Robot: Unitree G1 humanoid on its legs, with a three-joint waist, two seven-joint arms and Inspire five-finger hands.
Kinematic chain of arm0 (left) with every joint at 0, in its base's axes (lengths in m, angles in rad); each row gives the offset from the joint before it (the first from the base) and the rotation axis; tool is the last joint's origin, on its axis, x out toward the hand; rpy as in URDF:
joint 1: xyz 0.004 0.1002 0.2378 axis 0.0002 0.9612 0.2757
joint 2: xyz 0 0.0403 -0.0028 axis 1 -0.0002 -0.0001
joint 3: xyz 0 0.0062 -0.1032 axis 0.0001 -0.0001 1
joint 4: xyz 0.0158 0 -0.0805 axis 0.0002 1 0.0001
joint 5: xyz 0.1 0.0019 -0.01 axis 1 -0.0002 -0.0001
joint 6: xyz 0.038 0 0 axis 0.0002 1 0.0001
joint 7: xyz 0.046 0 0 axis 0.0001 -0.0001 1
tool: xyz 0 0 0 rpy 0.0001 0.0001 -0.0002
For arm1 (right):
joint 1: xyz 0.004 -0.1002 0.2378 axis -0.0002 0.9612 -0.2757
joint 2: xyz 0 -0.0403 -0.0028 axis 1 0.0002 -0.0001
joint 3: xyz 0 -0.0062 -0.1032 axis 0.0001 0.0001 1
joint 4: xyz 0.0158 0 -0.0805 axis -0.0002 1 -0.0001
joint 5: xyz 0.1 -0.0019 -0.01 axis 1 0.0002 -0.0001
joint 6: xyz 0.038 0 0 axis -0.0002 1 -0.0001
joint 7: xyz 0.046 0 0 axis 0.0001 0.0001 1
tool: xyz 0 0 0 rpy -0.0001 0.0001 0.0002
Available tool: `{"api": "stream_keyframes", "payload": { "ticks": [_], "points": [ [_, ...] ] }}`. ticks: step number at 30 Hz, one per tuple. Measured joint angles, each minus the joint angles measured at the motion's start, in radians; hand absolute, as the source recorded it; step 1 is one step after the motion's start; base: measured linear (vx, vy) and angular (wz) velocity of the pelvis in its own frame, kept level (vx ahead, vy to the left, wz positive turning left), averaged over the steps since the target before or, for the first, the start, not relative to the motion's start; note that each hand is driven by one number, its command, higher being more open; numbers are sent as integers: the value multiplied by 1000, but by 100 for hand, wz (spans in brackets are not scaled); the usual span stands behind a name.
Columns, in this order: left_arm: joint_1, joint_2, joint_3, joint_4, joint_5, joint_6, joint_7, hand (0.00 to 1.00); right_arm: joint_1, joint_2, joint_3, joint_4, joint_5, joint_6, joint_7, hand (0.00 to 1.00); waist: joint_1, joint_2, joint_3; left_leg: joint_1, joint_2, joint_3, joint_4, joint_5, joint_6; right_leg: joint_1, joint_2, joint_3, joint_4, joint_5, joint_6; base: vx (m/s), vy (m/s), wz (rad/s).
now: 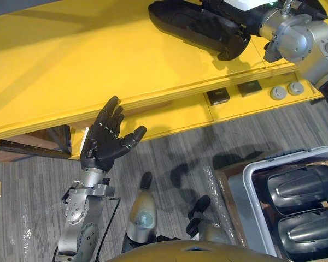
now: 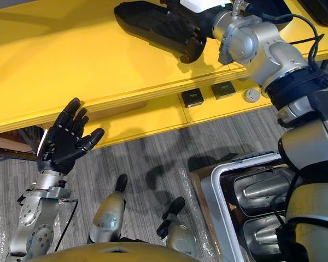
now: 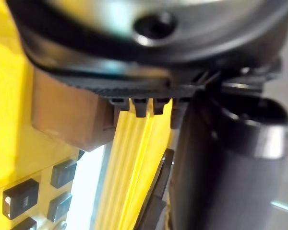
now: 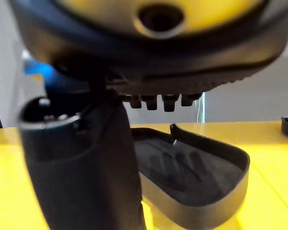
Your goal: Walk over and take three plastic housings, then place them on the shelf
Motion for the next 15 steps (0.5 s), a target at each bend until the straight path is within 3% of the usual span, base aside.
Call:
{"api": "stream_keyframes", "payload": {
  "ticks": [4, 5, 9, 15],
  "points": [
    [-1, 0, 0, 0, 0, 0, -2, 100, 1, 0, 5, 43, 20, 47, 29, 100, 8, 0, 0, -3, -1, -4, 2, 0, 0, 0, 0, -2, 0, 0, 0, -6, 4, 2],
    [-3, 1, 0, 0, 0, 0, -2, 100, 1, 1, 5, 63, 35, 62, 29, 0, 9, 0, 0, -11, -2, -9, 4, 0, 0, -3, 0, -5, 0, 0, 0, -25, 16, 7],
    [-9, 1, 1, 0, 0, 0, -2, 100, 5, 16, 5, 123, 31, 121, 55, 0, 12, 0, 0, -21, -3, -15, 9, 0, 0, -8, 0, -9, 1, 0, 0, -12, 13, 4],
    [-8, 0, 3, 0, 0, -4, -1, 100, 5, 37, 3, 151, -6, 142, 33, 0, 10, 0, 0, -27, -4, -21, 13, 0, 0, -10, 0, -13, 2, -2, -2, -1, 3, 1]
  ]
}}
